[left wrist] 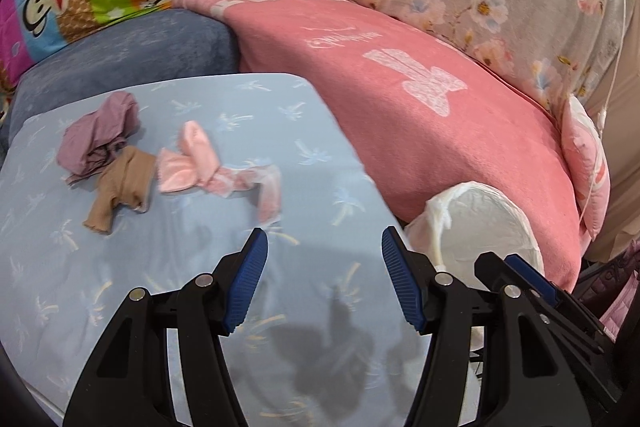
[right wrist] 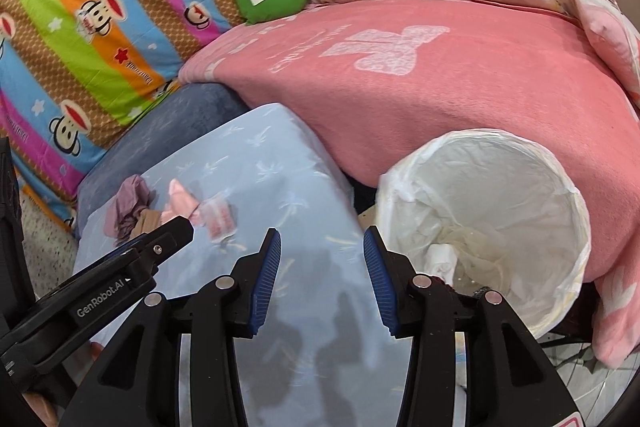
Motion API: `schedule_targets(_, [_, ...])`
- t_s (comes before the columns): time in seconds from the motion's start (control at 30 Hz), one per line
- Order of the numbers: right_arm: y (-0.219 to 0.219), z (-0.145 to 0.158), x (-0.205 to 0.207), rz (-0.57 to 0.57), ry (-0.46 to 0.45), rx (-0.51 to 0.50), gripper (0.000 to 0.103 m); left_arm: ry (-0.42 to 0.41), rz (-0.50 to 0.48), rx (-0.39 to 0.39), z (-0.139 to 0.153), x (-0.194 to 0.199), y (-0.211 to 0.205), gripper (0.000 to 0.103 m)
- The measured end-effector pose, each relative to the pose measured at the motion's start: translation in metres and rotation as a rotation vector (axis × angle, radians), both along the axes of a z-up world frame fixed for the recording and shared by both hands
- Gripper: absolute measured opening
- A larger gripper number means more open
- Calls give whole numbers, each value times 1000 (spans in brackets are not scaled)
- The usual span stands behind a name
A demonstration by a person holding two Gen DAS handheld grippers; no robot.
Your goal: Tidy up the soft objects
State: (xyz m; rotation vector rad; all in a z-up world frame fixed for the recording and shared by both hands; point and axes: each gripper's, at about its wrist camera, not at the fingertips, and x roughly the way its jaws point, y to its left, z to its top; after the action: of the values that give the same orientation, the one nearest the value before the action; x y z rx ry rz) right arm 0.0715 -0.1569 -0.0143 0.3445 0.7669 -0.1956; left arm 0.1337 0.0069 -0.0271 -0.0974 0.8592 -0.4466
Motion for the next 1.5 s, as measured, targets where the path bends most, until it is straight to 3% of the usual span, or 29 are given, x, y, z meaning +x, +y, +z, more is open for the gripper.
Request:
schedule_targets(0.6, [92, 3, 28, 158, 21, -43, 43, 23, 179, 19, -13, 12, 96, 57])
schedule_targets(0.97, [133, -9, 70, 227, 41, -48, 43, 60, 267, 35, -31, 43, 148, 57])
schedule_targets(1.2, [157, -26, 114, 246, 60, -51, 43, 83, 282, 39, -42, 73, 159, 69])
schedule_targets(1.5, [168, -55, 168, 241, 94, -59, 43, 120, 273, 41, -63, 109, 153, 69])
